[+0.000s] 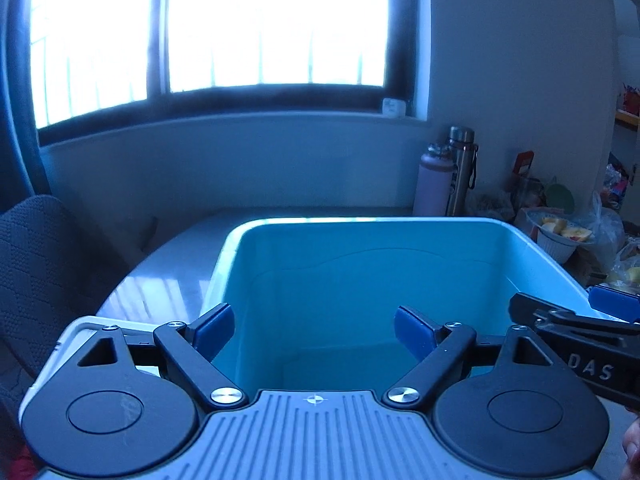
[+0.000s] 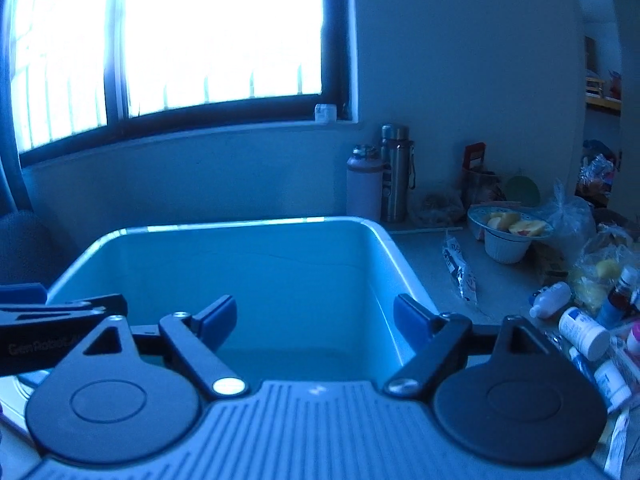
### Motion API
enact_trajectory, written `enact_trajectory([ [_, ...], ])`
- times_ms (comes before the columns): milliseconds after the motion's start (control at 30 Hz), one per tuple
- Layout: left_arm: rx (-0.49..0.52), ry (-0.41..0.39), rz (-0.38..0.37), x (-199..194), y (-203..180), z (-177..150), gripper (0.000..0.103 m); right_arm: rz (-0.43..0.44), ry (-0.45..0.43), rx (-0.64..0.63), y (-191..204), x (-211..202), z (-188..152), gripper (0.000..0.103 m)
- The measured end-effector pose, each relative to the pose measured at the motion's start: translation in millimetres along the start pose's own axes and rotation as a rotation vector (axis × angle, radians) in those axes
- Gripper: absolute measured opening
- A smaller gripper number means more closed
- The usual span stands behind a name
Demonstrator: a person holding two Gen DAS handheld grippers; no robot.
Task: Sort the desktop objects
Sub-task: 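Withdraw both tools from the bin and move the right tool toward the remaining red can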
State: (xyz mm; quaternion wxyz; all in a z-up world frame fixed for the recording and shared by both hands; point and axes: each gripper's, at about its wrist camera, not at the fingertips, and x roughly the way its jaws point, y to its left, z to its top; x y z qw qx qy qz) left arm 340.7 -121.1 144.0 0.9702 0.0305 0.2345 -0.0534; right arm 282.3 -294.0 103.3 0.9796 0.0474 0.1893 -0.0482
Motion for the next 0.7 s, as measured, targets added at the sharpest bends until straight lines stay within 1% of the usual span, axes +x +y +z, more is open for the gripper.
enact_trajectory([
  [67,-0.003,-0.022,0.02,-15,3,-3,0.089,0.005,-0.022,-0.007,2,-11,-4,0.086],
  [167,-0.031,-0.023,0.049,-35,11,-14,0.089,0.006,-0.017,-0.034,6,-27,-13,0.086],
  [267,-0.06,-0.016,0.074,-55,21,-34,0.089,0.015,-0.018,-0.023,5,-53,-30,0.086],
  [367,-0.091,0.004,0.106,-79,29,-58,0.089,0.006,0.0,-0.019,5,-80,-57,0.087],
  [433,-0.099,0.008,0.086,-97,32,-76,0.089,-0.004,0.013,-0.01,3,-96,-75,0.087],
  [567,-0.04,0.026,0.075,-126,30,-108,0.089,-0.013,0.064,0.001,3,-118,-104,0.087],
  [700,-0.044,0.058,0.056,-148,33,-142,0.089,-0.016,0.089,-0.001,6,-137,-126,0.087],
])
